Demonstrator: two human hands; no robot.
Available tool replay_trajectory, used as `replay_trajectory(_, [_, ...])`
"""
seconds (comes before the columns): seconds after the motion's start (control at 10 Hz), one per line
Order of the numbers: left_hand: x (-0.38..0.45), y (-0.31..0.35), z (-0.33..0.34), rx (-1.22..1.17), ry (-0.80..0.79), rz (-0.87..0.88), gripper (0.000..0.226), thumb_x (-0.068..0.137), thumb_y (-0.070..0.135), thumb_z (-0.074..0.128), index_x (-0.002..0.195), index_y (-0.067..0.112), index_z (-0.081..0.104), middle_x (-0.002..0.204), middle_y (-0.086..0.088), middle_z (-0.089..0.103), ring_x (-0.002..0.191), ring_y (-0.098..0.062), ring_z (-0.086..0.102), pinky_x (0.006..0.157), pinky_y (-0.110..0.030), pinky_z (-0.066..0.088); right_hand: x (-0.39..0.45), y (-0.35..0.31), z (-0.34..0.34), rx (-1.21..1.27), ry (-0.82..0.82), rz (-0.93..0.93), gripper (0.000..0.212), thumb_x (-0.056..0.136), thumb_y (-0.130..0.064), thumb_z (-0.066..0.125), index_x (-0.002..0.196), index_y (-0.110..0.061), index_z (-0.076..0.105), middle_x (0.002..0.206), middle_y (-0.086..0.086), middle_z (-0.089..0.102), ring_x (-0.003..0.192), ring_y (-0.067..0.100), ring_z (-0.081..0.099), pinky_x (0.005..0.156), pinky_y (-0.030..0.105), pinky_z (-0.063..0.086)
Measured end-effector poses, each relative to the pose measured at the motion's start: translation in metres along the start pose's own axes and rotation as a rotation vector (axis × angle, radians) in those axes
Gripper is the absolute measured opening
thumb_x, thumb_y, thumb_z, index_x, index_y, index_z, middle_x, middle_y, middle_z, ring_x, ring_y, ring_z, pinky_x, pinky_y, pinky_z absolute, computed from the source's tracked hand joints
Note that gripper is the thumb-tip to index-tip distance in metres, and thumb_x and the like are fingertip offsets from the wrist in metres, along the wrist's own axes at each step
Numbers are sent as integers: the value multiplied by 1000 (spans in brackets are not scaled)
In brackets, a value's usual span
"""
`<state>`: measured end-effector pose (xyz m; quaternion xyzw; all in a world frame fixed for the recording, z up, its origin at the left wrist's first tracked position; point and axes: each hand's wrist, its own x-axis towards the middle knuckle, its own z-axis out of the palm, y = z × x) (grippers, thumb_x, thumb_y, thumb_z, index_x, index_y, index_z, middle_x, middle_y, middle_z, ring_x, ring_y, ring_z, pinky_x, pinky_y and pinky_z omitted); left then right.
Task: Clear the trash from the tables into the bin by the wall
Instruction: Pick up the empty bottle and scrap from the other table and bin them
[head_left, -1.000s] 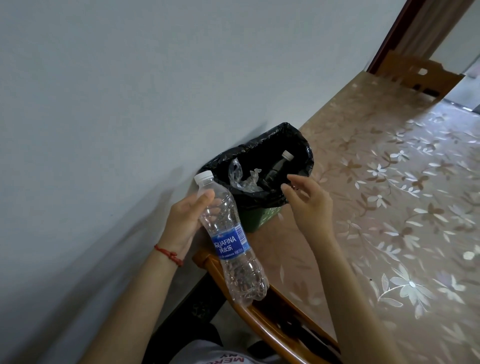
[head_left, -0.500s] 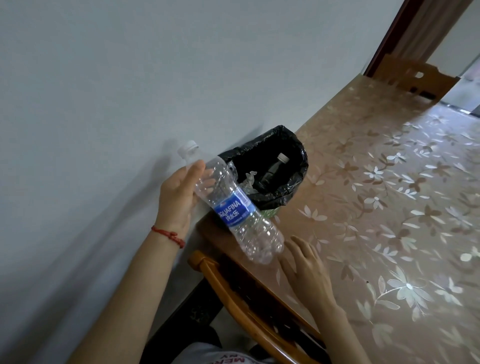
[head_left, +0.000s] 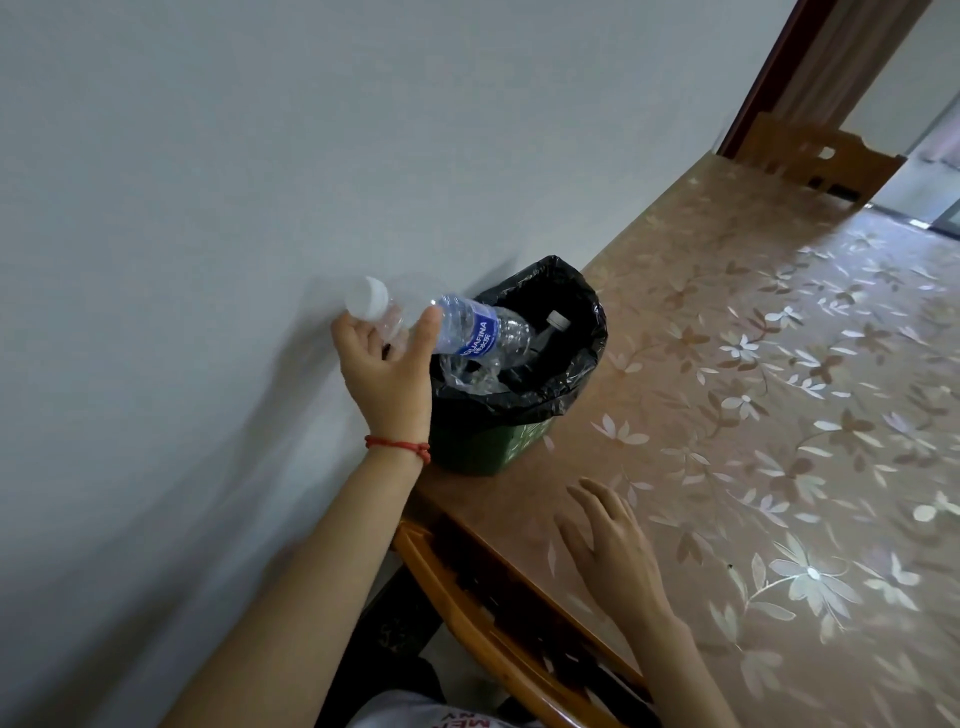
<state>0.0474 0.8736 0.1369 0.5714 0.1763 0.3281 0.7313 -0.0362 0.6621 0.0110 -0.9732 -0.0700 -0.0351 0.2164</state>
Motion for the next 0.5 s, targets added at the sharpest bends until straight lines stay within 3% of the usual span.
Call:
replay_trajectory(0.1, [-3, -18, 0, 94, -50, -13, 49, 73, 10, 73, 114, 5, 46, 116, -8, 55, 105, -15, 57, 86, -15, 51, 0, 0, 1, 12, -10, 14, 38, 89, -30, 58, 125, -16, 56, 130, 3, 54, 121, 18, 50, 94, 29, 42])
replay_trajectory(0.3, [-5, -39, -2, 304, -176, -43, 54, 72, 15, 74, 117, 3, 47, 115, -7, 55, 101, -12, 54, 73, -5, 48, -1, -1, 1, 30, -26, 26, 39, 90, -30, 56, 126, -17, 54, 132, 1, 53, 122, 16, 47, 95, 27, 40])
replay_trajectory(0.4, [-2, -44, -7, 347, -223, -66, 54, 70, 19, 76, 118, 8, 52, 122, -10, 58, 108, -16, 55, 89, -28, 50, -2, -2, 1, 39, -38, 26, 40, 90, -31, 56, 127, -17, 54, 131, 0, 53, 122, 15, 48, 95, 26, 41])
replay_trajectory(0.5, [-7, -44, -18, 351, -210, -71, 59, 71, 21, 75, 123, 9, 51, 128, -11, 56, 117, -20, 53, 94, -31, 47, -2, -4, 2, 58, -26, 26, 40, 90, -32, 56, 127, -17, 53, 130, 0, 53, 121, 15, 48, 94, 25, 40])
